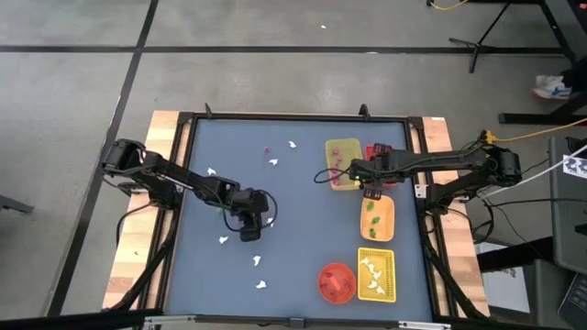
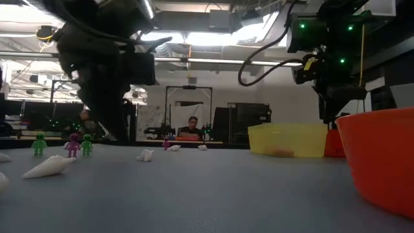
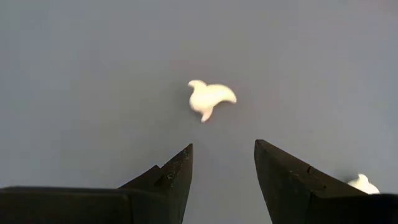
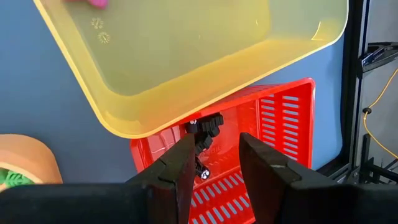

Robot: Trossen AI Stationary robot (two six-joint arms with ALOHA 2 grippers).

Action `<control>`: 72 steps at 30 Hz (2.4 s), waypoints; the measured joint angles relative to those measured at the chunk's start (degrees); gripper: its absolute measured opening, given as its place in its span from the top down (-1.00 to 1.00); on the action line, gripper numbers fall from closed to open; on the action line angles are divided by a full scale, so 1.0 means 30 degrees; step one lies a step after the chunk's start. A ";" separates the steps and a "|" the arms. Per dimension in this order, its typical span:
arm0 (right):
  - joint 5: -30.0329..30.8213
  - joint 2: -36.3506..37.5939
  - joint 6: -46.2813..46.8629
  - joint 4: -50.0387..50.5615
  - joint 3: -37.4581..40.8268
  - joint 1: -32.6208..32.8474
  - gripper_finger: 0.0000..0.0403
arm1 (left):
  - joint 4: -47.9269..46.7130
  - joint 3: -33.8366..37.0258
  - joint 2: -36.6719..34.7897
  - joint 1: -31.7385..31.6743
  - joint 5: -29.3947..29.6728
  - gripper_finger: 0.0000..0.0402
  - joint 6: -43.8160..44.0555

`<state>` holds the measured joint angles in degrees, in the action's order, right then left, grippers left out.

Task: Sort Halloween decoration
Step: Put the pink skeleton toy into the top yellow bin

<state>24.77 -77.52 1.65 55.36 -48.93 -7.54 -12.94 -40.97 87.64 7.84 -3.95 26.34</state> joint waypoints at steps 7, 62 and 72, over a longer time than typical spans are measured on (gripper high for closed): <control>0.0004 0.0000 0.0000 -0.0011 0.0003 0.0004 0.38 | -0.6171 -0.2785 -0.0007 0.0000 0.0995 0.22 0.0033; 0.0000 0.0000 0.0000 0.0001 0.0003 0.0004 0.38 | -0.8893 -0.1698 0.0051 0.3191 0.5289 0.22 0.4180; 0.0000 0.0000 0.0000 0.0003 0.0000 0.0004 0.38 | -0.8929 -0.1661 0.0051 0.3191 0.5290 0.48 0.4179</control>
<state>24.77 -77.52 1.65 55.37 -48.93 -7.53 -39.72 -45.95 87.79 17.41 11.92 38.87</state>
